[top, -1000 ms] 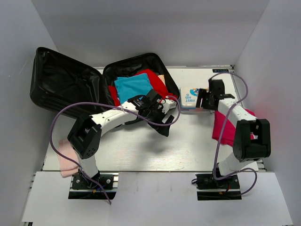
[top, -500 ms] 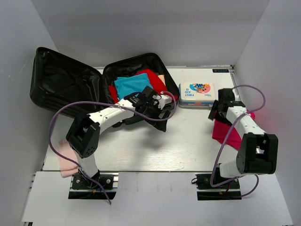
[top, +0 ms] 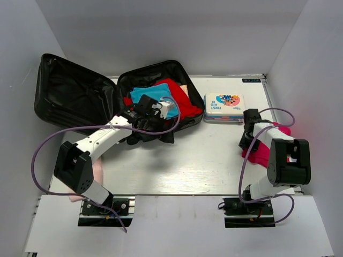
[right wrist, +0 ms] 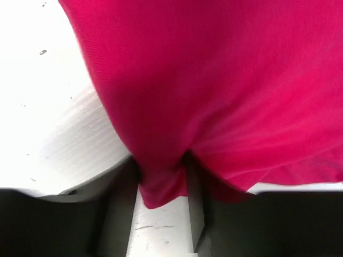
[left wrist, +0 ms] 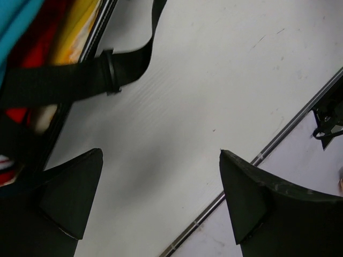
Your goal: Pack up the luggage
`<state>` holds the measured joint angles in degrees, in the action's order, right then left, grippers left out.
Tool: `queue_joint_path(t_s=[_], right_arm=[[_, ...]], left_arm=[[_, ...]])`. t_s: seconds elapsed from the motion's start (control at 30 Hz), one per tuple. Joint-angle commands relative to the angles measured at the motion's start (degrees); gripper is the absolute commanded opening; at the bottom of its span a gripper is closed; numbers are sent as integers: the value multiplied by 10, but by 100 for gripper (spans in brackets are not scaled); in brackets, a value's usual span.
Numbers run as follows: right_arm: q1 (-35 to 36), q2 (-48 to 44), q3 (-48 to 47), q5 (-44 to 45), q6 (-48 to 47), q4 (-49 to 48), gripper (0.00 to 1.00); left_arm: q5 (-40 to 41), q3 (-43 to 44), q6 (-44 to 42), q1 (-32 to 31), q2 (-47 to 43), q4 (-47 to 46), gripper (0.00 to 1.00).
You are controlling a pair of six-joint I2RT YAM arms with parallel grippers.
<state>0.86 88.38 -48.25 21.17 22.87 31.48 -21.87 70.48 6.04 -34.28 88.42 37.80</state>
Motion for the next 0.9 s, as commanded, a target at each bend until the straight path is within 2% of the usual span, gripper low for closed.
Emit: queue_joint_path(t_s=[0.0,0.1,0.27,0.47,0.63,0.87], right_arm=[[-2,16,26,10,20,-12,32],[0,7,42,-35,9,-19,1],[33,-44,67,-139,-29,-9,0],[126,-97,78,-173,-31,10,0],[209,-101,68,-228,-31,4,0],[295,-84,39,-286,-27,-40,0]], left_arm=[[21,-24,11,8,-43,13,100],[45,-42,15,16,-75,20,100],[84,-50,26,39,-121,25,100],[165,18,57,101,-103,79,98],[170,59,63,156,-60,68,92],[148,99,76,173,5,49,89]])
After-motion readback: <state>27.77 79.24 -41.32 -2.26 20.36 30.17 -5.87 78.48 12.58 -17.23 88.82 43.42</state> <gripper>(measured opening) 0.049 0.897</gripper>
